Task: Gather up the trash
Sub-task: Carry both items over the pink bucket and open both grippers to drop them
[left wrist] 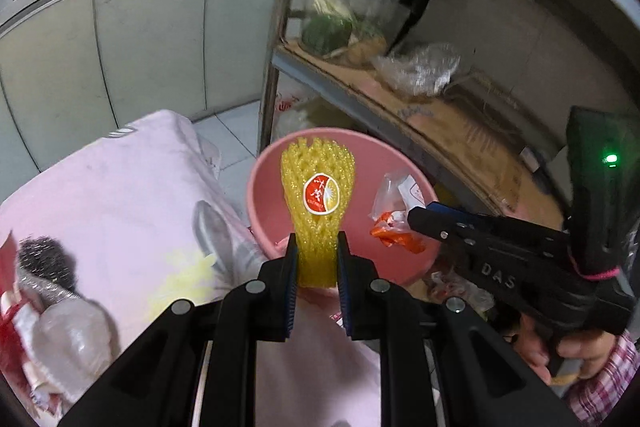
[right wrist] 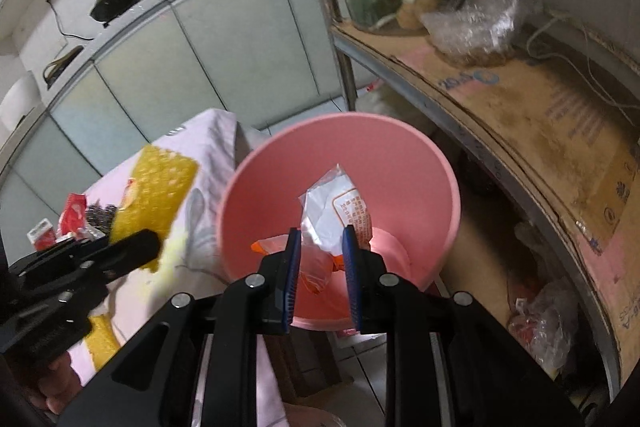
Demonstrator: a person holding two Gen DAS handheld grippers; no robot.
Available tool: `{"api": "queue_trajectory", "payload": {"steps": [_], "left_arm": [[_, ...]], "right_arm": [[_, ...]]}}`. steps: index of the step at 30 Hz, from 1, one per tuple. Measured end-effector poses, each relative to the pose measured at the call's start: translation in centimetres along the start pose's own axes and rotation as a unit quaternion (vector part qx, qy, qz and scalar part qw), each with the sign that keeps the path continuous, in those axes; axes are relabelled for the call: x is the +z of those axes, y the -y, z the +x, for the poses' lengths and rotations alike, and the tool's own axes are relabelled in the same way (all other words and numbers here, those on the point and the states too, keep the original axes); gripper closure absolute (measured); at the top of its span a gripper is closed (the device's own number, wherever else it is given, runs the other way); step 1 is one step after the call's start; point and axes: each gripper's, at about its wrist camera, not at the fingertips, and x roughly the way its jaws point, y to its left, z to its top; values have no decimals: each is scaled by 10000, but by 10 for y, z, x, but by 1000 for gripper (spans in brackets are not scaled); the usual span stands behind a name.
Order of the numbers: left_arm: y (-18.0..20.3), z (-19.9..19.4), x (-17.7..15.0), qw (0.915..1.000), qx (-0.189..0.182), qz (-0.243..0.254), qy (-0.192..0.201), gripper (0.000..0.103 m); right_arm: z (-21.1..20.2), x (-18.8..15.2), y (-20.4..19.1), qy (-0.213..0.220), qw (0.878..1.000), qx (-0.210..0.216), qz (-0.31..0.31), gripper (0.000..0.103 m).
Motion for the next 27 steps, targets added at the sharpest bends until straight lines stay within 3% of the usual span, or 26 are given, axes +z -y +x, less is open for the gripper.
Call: {"api": "queue_trajectory", "payload": {"steps": [8,21,27], "left_arm": [[3,48,0,9990,-4,-30,-441,86],[-4,83,-8,9970,98,-81,-764,85],[-6,79,-5,9972,-60,-210,-718,70]], "right_arm": [[17,-5,8,-181,9997,-170,60,82],[39,-11,12,-418,9986,-313,15,81],[40,-11,13,-397,9985,-380,26,81]]}}
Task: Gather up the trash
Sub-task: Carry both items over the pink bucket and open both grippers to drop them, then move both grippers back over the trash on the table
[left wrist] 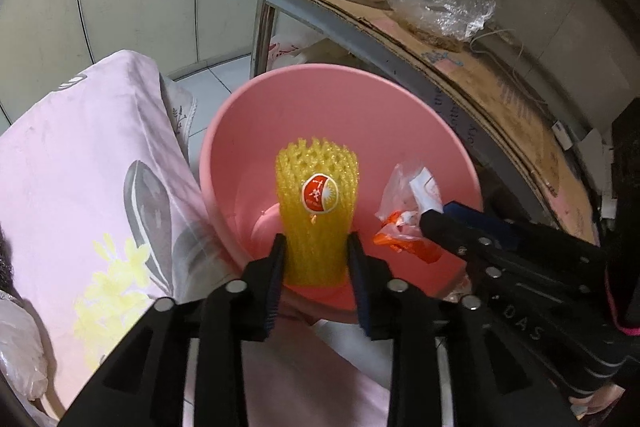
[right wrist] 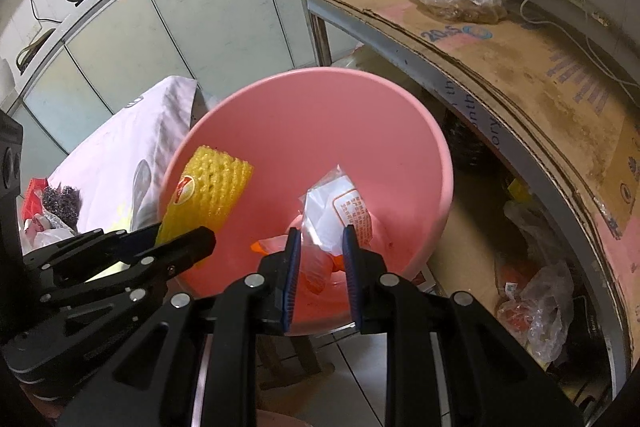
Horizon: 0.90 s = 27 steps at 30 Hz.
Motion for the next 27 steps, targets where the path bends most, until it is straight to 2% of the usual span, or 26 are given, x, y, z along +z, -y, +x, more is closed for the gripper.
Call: {"api": "queue_trajectory", "payload": {"steps": [7,16,27], "left_arm": [[-1,-8,0,9999,-22,-3,122,58],[4,-22,-1,9997,-41,63,246,56],[6,-39,-5,9991,4,138,403,56]], "right_arm": [[-1,1,3,-25,10000,35,49,80],[-1,1,5,-75,9998,172,116,79],[-9,1,-4,23,9999,125,-55,79]]}}
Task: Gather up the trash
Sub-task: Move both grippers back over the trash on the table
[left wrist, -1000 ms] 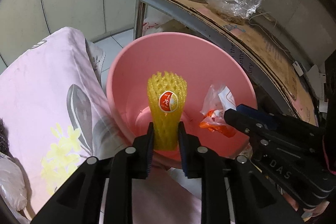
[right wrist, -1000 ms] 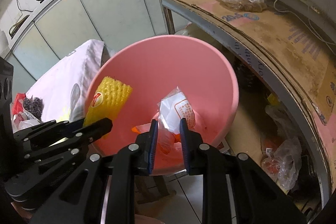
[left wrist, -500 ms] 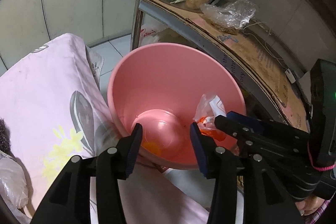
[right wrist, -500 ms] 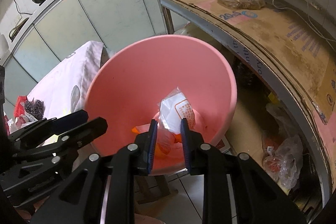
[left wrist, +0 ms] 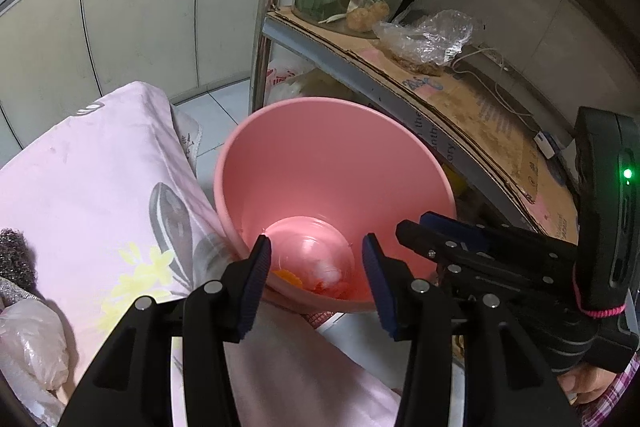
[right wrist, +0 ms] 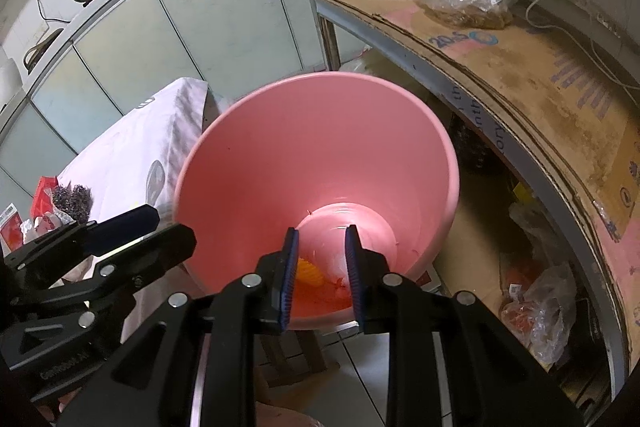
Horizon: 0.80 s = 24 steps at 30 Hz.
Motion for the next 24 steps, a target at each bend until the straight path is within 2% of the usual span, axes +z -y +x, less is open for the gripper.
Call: {"api": "queue_trajectory", "payload": {"steps": [8,14,18,24], "left_arm": [[-9,-23,-3,9998,-20,-103,185,56],[-15,-45,-13,9994,42,-123,310,56],[-25,-74,-23,9986,65,-133,503,56],[-56,-125,-47,9959,301,-308,792,56]], "right_arm": [[-18,0,-14,272,9991,-166,-279,79],[-30,-5,-31,349,9981,-3,-505,79],[-39,-12,-46,443,9968,246,-621,79],[-53,-24,-74,629,9929,504,-879,79]]}}
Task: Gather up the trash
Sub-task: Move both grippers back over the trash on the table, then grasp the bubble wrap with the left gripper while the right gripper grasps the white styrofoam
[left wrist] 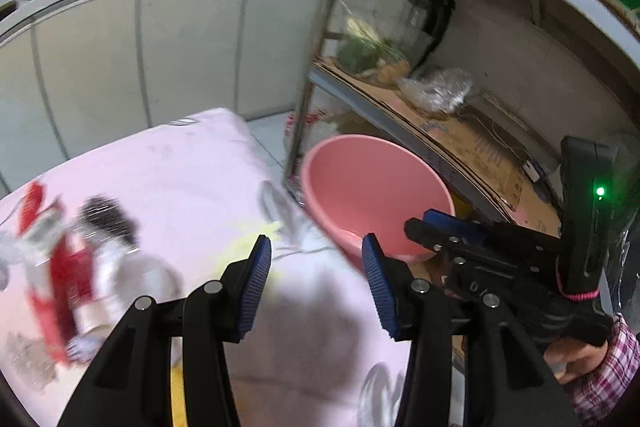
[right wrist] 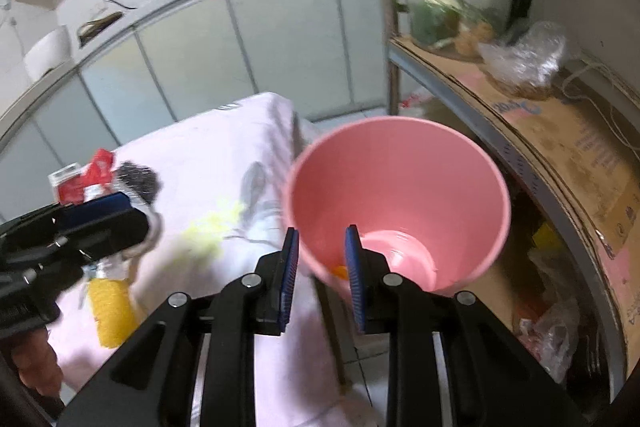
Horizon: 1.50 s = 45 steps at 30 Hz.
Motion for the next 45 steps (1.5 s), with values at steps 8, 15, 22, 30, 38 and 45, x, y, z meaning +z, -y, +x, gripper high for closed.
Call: {"api": "queue_trajectory", "payload": {"steps": [8,15,22,30,38,45], "left_arm": [[-73,-77,-33,9946,855,-471,339,56],[-125,-126,-74,9811,1727,-787,383,56],[-169,-139,-111,9686,2127,-1281,153,56],[-193,-102,-104,9664,2342,-1011,-302,56],[-219,-66,-102,9634,2429,-1007,-514,53],[-219,-71,-112,9666,2396,-853,-321,59]], "right_arm": [[-6,-12,-49,-190,9963,650,-528,79],[-7,-23,-87,-420,9899,1011,-904,79],[8,-36,-116,-830,9802,1456,-1051,79],[16,-36,-130,-939,9727,1771,-1172,79],[30,-21,-147,-1132,9664,2054,-1051,54],[40,-12,-170,-1117,9657,2008,-1207,54]]}}
